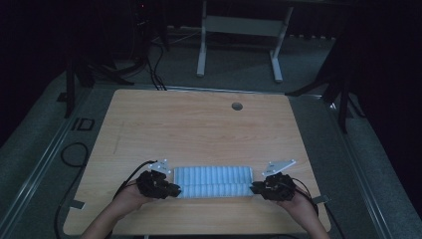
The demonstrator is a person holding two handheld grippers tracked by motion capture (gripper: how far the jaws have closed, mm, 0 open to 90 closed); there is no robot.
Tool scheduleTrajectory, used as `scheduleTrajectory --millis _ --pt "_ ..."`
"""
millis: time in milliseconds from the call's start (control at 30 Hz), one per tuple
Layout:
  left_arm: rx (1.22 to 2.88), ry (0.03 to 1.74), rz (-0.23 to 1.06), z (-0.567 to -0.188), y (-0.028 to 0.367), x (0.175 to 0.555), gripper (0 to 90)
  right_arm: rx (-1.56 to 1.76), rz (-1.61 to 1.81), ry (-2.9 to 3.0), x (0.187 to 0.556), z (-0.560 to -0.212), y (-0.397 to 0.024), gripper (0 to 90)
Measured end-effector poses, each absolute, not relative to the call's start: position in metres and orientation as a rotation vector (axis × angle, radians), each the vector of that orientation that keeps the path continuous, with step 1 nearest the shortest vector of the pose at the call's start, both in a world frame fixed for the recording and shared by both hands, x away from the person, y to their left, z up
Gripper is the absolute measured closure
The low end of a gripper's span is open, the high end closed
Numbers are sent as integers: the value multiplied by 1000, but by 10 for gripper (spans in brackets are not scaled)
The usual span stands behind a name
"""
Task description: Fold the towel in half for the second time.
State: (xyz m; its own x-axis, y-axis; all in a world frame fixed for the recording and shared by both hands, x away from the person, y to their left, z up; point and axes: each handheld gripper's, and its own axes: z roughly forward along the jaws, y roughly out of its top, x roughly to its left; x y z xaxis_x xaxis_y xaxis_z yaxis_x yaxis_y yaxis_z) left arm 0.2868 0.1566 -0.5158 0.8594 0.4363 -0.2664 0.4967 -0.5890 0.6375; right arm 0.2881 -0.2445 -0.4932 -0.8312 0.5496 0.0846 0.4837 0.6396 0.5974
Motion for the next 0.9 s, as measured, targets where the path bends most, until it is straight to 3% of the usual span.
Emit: scheduleTrajectory --millis 267,900 --pt "2235 670 -88 -499 152 296 649 828 1043 2670 295 -468 -237 723" --pt "2301 784 -95 -538 142 318 591 927 901 2742 329 -532 -221 686"
